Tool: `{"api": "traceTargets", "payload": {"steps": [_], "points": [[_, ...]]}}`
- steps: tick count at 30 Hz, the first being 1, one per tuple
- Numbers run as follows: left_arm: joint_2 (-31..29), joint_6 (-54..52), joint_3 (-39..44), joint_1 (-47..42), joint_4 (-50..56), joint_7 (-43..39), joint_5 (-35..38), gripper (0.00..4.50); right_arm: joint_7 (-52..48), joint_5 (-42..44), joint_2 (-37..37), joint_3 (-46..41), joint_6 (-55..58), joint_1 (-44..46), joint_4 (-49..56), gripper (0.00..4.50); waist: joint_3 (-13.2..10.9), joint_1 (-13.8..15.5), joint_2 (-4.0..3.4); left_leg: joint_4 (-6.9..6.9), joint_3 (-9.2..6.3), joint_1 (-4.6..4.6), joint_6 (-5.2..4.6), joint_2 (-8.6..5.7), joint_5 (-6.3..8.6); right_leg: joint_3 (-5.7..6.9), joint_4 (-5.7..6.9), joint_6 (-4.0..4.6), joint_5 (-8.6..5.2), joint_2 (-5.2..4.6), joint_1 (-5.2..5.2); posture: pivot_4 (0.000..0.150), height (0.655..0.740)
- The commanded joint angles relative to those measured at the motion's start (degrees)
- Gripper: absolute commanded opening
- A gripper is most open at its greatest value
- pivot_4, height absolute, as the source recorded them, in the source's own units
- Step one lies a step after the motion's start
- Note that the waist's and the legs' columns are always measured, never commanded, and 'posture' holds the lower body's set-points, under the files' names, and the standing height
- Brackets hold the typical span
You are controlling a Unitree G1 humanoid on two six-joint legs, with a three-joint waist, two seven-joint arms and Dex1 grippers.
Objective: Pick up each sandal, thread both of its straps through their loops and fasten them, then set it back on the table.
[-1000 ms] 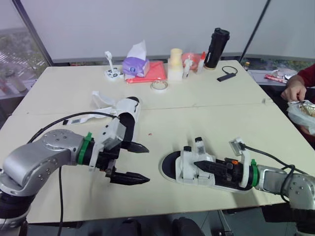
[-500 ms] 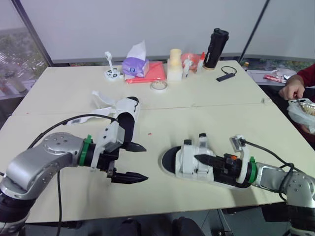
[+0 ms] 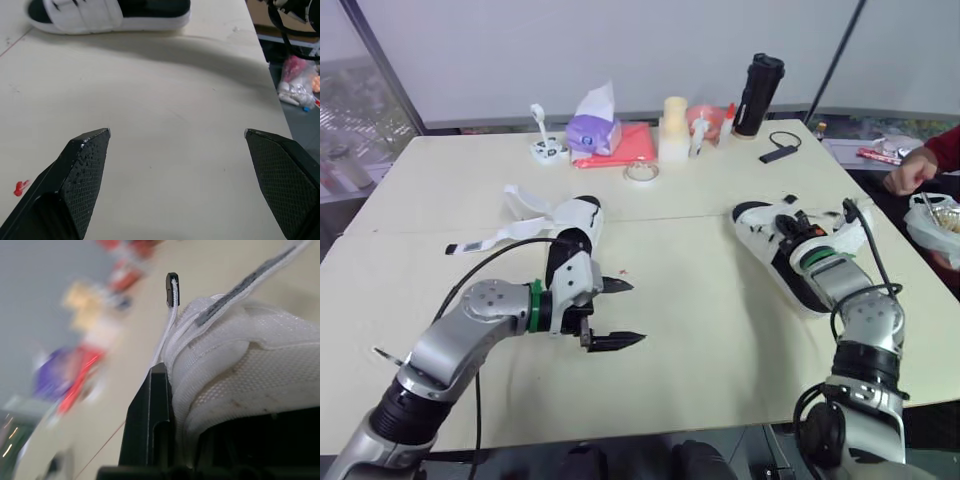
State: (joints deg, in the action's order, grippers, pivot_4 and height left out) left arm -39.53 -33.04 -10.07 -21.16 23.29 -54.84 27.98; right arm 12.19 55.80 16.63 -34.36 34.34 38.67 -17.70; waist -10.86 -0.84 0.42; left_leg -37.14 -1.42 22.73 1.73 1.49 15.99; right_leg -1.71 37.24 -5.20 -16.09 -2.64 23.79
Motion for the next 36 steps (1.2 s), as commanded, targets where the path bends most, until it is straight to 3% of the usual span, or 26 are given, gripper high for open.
{"api": "traceTargets", "payload": {"steps": [1, 5, 6, 8, 13, 19, 24, 27, 32, 34, 36], "points": [[0.26, 0.46, 1.26, 0.72, 2.07, 0.73, 0.01, 4.50, -0.27, -2.63, 0.66, -1.60, -5.21, 2.99, -2.68, 0.04, 0.00, -0.02, -0.01, 0.00, 0.00, 0.00, 0.00, 0.00, 0.00, 0.00, 0.02, 0.00, 0.00, 0.00, 0.00, 0.150, 0.7400], [0.52, 0.25, 1.49, 1.50, 2.68, 1.61, 0.05, 4.50, -1.00, -6.06, -0.36, -0.89, -8.65, 3.22, -8.22, 0.04, 0.01, -0.16, -0.01, -0.02, 0.00, -0.09, 0.00, 0.02, 0.00, -0.02, 0.07, 0.00, 0.00, 0.03, -0.06, 0.150, 0.7400], [0.57, 0.21, 1.50, 1.53, 2.74, 1.78, 0.08, 4.50, -1.10, -6.06, -0.57, -1.12, -8.87, 3.02, -8.84, 0.90, 0.01, -0.16, -0.01, -0.03, 0.00, -0.19, 0.00, 0.02, 0.00, -0.02, 0.08, 0.01, 0.00, 0.03, -0.14, 0.150, 0.7400], [0.59, 0.12, 1.55, 1.65, 2.86, 2.13, 0.18, 4.50, -1.23, -7.02, -0.56, -0.90, -9.27, 2.18, -8.85, 1.73, 0.01, -0.17, -0.01, -0.05, 0.00, -0.31, 0.00, 0.02, 0.00, -0.02, 0.07, 0.01, 0.00, 0.03, -0.28, 0.150, 0.7400], [0.34, -0.16, 1.45, 2.35, 3.39, 3.44, -0.37, 4.50, -1.26, -6.55, -0.55, -1.05, -6.95, -0.77, -5.04, 4.45, 0.04, -0.10, -0.01, -0.06, -0.02, -0.32, 0.00, 0.03, 0.00, -0.03, 0.09, 0.01, 0.01, 0.05, -0.29, 0.150, 0.7400], [-0.17, -1.13, 3.70, 3.95, 4.43, 5.83, -0.18, 4.50, -0.99, 1.50, 0.05, 0.04, 5.14, -10.93, 15.36, 4.49, 0.05, 0.22, -0.01, -0.06, -0.18, -0.25, 0.00, 0.03, 0.00, 0.02, 0.04, 0.01, 0.00, 0.03, -0.35, 0.150, 0.7400], [1.34, -3.42, 6.39, 3.54, 3.83, 10.23, 0.01, 4.50, -9.35, 14.26, 7.32, 4.55, 19.99, -26.24, 36.57, 4.49, 0.03, 0.07, -0.10, -0.04, -0.20, -0.27, -0.01, 0.04, 0.00, 0.01, 0.05, 0.02, 0.00, 0.05, -0.34, 0.150, 0.7400], [1.75, -4.02, 8.19, 2.62, 2.75, 12.06, -0.20, 4.50, -12.79, 20.66, 11.03, 4.77, 23.38, -31.96, 41.17, 4.49, 0.03, -0.18, -0.07, -0.06, -0.20, -0.31, -0.01, 0.04, 0.00, 0.00, 0.05, 0.02, 0.00, 0.12, -0.38, 0.150, 0.7400], [2.13, -5.03, 11.47, -0.59, 0.38, 15.47, -0.71, 4.50, -24.34, 22.91, 20.91, 4.84, 25.94, -39.49, 47.01, 4.49, 0.03, 0.07, -0.04, -0.12, -0.20, -0.33, -0.01, 0.01, 0.01, 0.01, 0.05, 0.01, -0.01, 0.15, -0.42, 0.150, 0.7400], [2.03, -2.22, 10.90, -3.42, -2.33, 21.66, -8.04, 4.50, -30.92, 23.24, 25.71, 7.08, 26.32, -39.76, 52.05, 4.49, 0.02, 0.13, -0.04, -0.13, -0.21, -0.33, -0.01, 0.00, 0.01, 0.01, 0.04, 0.00, -0.01, 0.15, -0.43, 0.150, 0.7400], [-1.56, 1.41, 6.54, -4.62, -3.90, 22.30, -16.04, 4.50, -33.71, 20.27, 28.47, 10.79, 25.20, -37.50, 54.29, 4.49, 0.02, -0.09, 0.10, -0.15, -0.22, -0.34, -0.02, -0.01, 0.00, 0.01, 0.05, 0.00, -0.01, 0.18, -0.42, 0.150, 0.7400]]}}
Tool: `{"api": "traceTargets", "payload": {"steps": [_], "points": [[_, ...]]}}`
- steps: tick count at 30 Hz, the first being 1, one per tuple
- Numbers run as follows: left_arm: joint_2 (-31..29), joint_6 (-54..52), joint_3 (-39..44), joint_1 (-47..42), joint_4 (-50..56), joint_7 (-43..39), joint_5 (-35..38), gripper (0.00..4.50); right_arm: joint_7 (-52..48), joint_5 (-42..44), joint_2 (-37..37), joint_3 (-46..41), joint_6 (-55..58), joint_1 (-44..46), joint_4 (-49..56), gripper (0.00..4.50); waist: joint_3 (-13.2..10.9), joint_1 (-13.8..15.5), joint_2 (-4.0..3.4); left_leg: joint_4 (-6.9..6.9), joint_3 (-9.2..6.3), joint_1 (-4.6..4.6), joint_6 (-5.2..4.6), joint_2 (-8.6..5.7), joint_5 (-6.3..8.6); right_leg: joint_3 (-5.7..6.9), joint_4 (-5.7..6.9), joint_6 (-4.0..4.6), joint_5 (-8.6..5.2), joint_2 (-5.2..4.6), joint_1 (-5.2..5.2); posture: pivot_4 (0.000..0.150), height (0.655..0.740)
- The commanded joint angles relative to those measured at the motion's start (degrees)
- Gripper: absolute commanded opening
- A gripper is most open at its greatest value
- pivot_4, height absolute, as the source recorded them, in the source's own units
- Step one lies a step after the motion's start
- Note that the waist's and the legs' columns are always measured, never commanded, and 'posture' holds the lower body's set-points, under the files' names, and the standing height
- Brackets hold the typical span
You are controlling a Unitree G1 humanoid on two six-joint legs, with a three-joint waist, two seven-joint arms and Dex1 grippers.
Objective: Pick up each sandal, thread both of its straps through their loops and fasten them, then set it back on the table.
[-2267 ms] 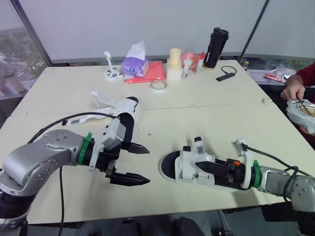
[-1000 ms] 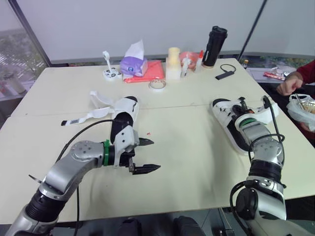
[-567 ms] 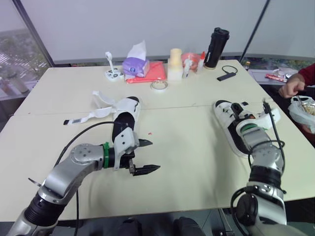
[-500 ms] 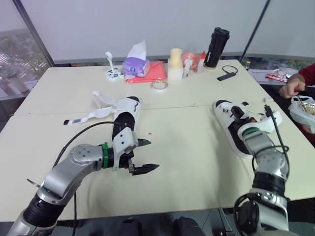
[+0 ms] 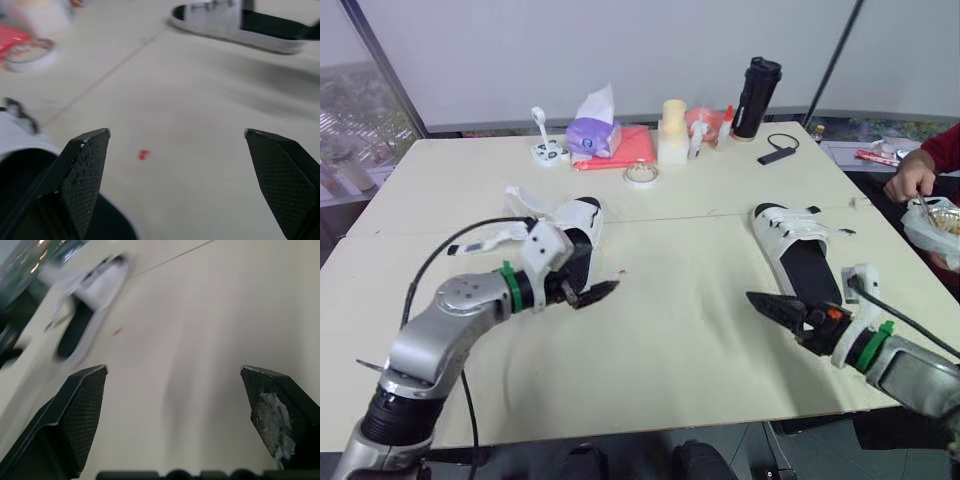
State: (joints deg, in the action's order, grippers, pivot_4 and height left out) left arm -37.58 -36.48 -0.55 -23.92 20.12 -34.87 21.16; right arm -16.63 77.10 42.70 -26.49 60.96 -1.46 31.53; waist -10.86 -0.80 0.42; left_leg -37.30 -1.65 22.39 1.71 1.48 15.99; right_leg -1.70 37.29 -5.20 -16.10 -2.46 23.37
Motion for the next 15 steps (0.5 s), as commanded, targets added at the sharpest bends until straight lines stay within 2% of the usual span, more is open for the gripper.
{"api": "traceTargets", "payload": {"steps": [1, 5, 10, 15], "points": [[-5.25, 6.41, -4.98, -1.97, -1.25, 1.70, -12.21, 4.50, -5.11, -2.43, 2.90, 4.37, -2.14, 3.72, 5.25, 4.49, 0.05, -0.33, 0.20, 0.01, -0.02, -0.02, 0.00, 0.02, 0.00, 0.00, 0.00, 0.00, 0.00, 0.05, 0.00, 0.150, 0.7400], [-6.61, 16.65, -12.37, -6.83, -7.97, 7.77, -27.93, 4.50, -4.72, -5.28, 0.42, 11.38, -5.21, 14.19, 4.46, 4.49, 0.02, 0.12, 0.20, 0.02, -0.01, -0.02, 0.00, 0.03, 0.00, -0.02, -0.03, 0.01, 0.00, 0.07, 0.01, 0.150, 0.7400], [-6.22, 25.44, -16.85, -10.28, -15.64, 15.94, -42.91, 4.50, -4.87, -5.45, 0.32, 15.07, -5.40, 20.01, 5.49, 4.49, 0.00, 0.63, 0.26, 0.01, -0.03, 0.14, 0.01, -0.03, 0.00, 0.07, -0.10, 0.00, 0.01, -0.10, 0.04, 0.150, 0.7400], [-5.72, 30.18, -19.79, -12.24, -23.42, 17.40, -50.96, 4.50, -6.05, -9.08, 2.05, 18.13, -5.59, 22.45, 6.06, 4.49, 0.00, 0.68, 0.26, 0.01, -0.01, 0.21, 0.01, -0.08, 0.00, 0.07, -0.13, -0.01, 0.01, -0.16, 0.08, 0.150, 0.7400]]}}
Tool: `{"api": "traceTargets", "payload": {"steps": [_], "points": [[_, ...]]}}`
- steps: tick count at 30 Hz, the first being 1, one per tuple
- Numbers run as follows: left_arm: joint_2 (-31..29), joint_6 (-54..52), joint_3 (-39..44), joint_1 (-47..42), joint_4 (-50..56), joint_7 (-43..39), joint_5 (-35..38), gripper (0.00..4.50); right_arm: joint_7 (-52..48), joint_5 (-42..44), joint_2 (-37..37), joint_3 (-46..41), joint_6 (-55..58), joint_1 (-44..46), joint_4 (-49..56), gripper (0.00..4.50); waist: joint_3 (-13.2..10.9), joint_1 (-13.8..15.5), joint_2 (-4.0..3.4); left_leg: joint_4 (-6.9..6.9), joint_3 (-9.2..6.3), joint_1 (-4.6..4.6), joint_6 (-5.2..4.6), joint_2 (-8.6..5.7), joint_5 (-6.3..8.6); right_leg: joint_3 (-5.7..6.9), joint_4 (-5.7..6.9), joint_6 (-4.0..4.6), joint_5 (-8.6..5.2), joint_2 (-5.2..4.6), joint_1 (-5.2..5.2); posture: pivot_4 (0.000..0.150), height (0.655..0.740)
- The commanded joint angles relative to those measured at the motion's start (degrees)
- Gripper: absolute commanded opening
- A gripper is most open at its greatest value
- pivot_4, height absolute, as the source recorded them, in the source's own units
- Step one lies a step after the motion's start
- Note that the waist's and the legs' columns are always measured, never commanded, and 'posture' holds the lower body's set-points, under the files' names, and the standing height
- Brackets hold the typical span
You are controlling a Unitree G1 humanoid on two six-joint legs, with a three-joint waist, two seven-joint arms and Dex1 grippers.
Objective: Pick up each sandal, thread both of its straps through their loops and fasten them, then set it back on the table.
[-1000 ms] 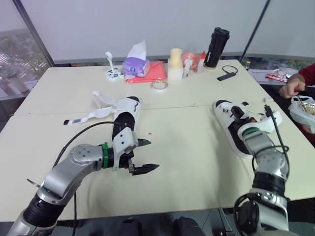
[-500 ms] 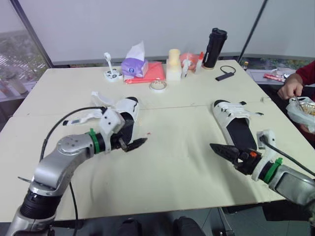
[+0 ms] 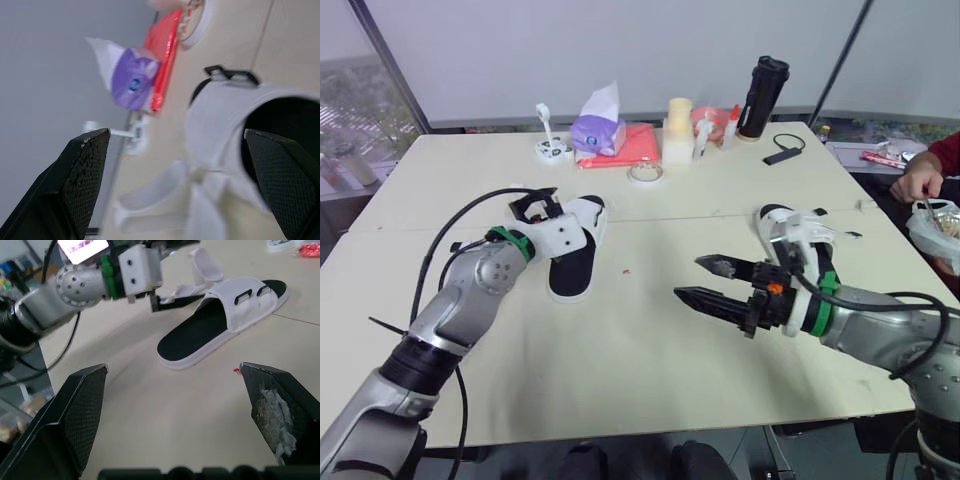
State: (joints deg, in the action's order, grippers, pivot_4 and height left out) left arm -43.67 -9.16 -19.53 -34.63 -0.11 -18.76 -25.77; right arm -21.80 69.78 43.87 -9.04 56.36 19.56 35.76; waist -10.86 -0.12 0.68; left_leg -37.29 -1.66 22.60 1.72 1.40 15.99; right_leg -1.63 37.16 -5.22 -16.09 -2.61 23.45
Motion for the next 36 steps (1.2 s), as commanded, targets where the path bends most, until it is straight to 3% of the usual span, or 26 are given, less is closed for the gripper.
{"api": "traceTargets", "payload": {"steps": [1, 16, 19, 26, 33, 36], "points": [[1.16, 3.93, -1.06, -2.19, -5.24, 2.12, -4.89, 4.50, -1.06, -3.14, 1.01, 1.38, -1.27, 1.76, 1.69, 4.49, 0.00, 0.00, 0.00, 0.00, 0.00, -0.03, 0.00, 0.00, 0.00, 0.00, 0.04, 0.00, 0.00, 0.00, -0.01, 0.150, 0.7400], [13.84, 14.49, -5.82, -17.00, -40.26, 16.25, -15.04, 4.50, -1.63, -13.86, -3.67, 5.54, -3.89, 1.32, -0.45, 4.49, 0.01, 0.74, 0.02, -0.16, -0.03, -0.01, 0.00, -0.01, 0.00, 0.08, 0.18, -0.03, 0.02, 0.02, -0.01, 0.150, 0.7400], [16.38, 15.95, -7.28, -20.50, -48.67, 18.75, -16.25, 3.65, -1.65, -15.23, -4.66, 5.64, -4.04, 0.78, -0.71, 4.50, 0.01, 0.74, 0.03, -0.17, -0.03, -0.01, 0.00, -0.03, 0.00, 0.09, 0.19, -0.04, 0.02, 0.02, -0.01, 0.150, 0.7400], [18.75, 18.08, -8.48, -24.14, -58.86, 22.56, -16.71, 0.11, -0.97, -17.01, -6.08, 4.98, -4.09, -0.47, -0.65, 4.50, 0.05, 0.73, 0.02, -0.18, -0.03, -0.08, 0.00, -0.04, 0.00, 0.11, 0.29, -0.04, 0.02, 0.01, -0.04, 0.150, 0.7400], [17.16, 21.15, -8.19, -24.46, -59.28, 22.59, -16.27, 0.05, -0.91, -17.53, -6.75, 4.14, -4.03, -1.80, -0.70, 4.50, 0.08, 0.58, 0.00, -0.33, -0.05, -0.18, 0.00, -0.04, -0.01, 0.11, 0.46, -0.04, 0.02, 0.03, -0.12, 0.150, 0.7400], [13.59, 28.79, -9.16, -23.54, -55.11, 22.00, -16.99, 0.05, -1.46, -17.66, -6.62, 2.40, -4.43, -3.03, -1.87, 4.50, 0.07, 0.35, 0.02, -0.35, -0.06, -0.16, 0.00, -0.03, -0.01, 0.11, 0.48, -0.04, 0.02, 0.03, -0.10, 0.150, 0.7400]]}}
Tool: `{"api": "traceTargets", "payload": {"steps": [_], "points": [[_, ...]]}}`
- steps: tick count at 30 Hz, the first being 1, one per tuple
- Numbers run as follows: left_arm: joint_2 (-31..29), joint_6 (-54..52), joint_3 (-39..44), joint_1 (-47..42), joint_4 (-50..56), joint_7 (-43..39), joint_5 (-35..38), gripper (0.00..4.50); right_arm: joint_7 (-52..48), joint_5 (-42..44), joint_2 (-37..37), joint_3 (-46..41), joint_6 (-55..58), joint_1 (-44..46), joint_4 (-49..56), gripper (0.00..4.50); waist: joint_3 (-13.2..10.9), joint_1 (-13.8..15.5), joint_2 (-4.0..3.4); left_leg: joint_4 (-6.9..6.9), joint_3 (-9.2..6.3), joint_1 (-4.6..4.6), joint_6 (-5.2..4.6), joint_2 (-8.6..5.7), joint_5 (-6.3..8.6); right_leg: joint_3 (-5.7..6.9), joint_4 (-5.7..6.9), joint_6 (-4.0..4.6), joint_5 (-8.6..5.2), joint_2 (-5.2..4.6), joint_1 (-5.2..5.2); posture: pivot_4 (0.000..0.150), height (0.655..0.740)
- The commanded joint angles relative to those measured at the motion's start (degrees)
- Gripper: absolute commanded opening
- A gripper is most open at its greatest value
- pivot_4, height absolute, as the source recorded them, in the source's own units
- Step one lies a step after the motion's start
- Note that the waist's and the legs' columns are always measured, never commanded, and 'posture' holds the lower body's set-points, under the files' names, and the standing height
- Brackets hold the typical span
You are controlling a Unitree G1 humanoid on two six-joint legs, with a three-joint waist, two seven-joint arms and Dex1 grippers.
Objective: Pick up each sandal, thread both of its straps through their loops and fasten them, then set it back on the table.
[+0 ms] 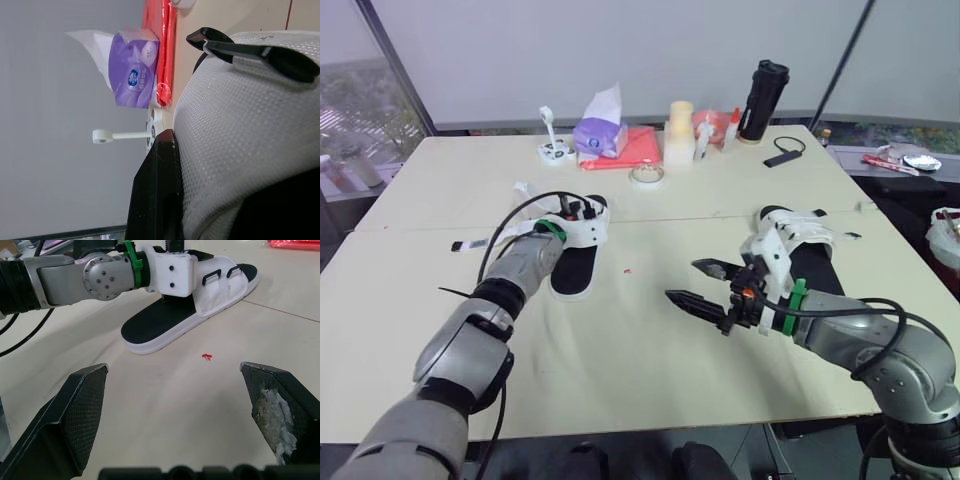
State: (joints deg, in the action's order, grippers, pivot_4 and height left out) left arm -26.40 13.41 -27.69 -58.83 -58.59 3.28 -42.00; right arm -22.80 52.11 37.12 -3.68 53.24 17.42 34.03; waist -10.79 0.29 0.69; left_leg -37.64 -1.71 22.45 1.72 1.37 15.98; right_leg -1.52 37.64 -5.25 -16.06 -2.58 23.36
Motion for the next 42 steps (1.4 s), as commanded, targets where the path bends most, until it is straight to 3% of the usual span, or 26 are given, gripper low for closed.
{"api": "traceTargets", "payload": {"steps": [1, 5, 10, 17, 22, 27, 33, 39, 42], "points": [[-5.28, 9.66, -1.52, 1.12, 5.21, -0.32, -1.10, 0.05, -0.93, -0.04, 0.41, -3.65, -1.44, -1.48, -0.62, 4.50, -0.01, -0.13, 0.01, 0.00, 0.00, 0.01, 0.00, 0.00, 0.00, 0.00, 0.00, 0.00, 0.00, 0.00, 0.01, 0.150, 0.7400], [-13.05, 27.12, -4.14, 2.01, 12.70, 0.22, -3.35, 0.05, -3.48, -0.36, 2.38, -6.63, -1.90, -3.72, -2.45, 4.50, -0.02, -0.49, 0.02, 0.04, 0.04, 0.10, 0.00, 0.02, 0.00, -0.02, -0.02, 0.00, 0.00, -0.01, 0.13, 0.150, 0.7400], [-18.35, 43.01, -6.13, 1.53, 19.20, 5.28, -9.01, 0.05, -5.23, 0.42, 2.83, -8.88, -2.17, -3.94, -4.53, 4.50, -0.02, -0.13, 0.02, 0.00, 0.05, 0.12, 0.00, 0.02, 0.00, -0.02, -0.03, 0.00, 0.00, -0.04, 0.10, 0.150, 0.7400], [-21.34, 55.73, -7.02, 4.09, 28.00, 16.87, -20.21, 0.05, -6.14, -0.74, 2.54, -9.00, -2.47, -4.41, -6.27, 4.50, -0.02, 0.42, 0.02, -0.18, 0.08, 0.19, 0.00, 0.01, 0.00, -0.02, -0.02, -0.04, 0.02, -0.05, 0.07, 0.150, 0.7400], [-22.58, 60.08, -8.90, 5.83, 29.68, 25.15, -28.82, 0.05, -6.17, -0.54, 2.30, -9.62, -2.34, -6.45, -5.63, 4.50, -0.02, 0.45, 0.02, -0.24, 0.08, 0.19, 0.00, 0.01, 0.00, -0.02, 0.02, -0.06, 0.04, -0.06, 0.07, 0.150, 0.7400], [-24.32, 63.30, -9.34, 6.91, 32.27, 32.77, -32.75, 0.05, -5.62, 0.10, 1.79, -10.58, -2.19, -9.06, -4.61, 4.50, -0.02, 0.25, 0.02, -0.27, 0.09, 0.16, 0.00, 0.01, 0.00, -0.03, 0.08, -0.09, 0.05, -0.05, 0.06, 0.150, 0.7400], [-25.59, 60.46, -11.96, 6.41, 34.43, 43.67, -40.83, 0.05, -5.27, -0.88, 1.16, -9.82, -2.41, -10.65, -5.16, 4.50, -0.01, 0.42, 0.02, -0.34, 0.10, 0.13, 0.00, 0.01, 0.00, -0.03, 0.16, -0.10, 0.05, -0.08, 0.03, 0.150, 0.7400], [-24.71, 60.27, -13.03, 6.29, 31.46, 42.27, -38.98, 0.05, -6.10, -1.72, 1.28, -9.15, -2.33, -9.97, -6.54, 4.50, -0.01, 0.25, 0.02, -0.37, 0.10, 0.04, 0.00, 0.00, 0.00, -0.02, 0.25, -0.10, 0.06, -0.06, -0.02, 0.150, 0.7400], [-24.66, 60.38, -12.25, 7.55, 30.94, 38.64, -35.80, 1.07, -6.67, -2.08, 1.34, -8.61, -2.26, -9.25, -7.18, 4.50, -0.01, 0.22, 0.02, -0.37, 0.11, 0.04, 0.00, 0.00, 0.00, -0.03, 0.26, -0.10, 0.06, -0.06, -0.01, 0.150, 0.7400]]}}
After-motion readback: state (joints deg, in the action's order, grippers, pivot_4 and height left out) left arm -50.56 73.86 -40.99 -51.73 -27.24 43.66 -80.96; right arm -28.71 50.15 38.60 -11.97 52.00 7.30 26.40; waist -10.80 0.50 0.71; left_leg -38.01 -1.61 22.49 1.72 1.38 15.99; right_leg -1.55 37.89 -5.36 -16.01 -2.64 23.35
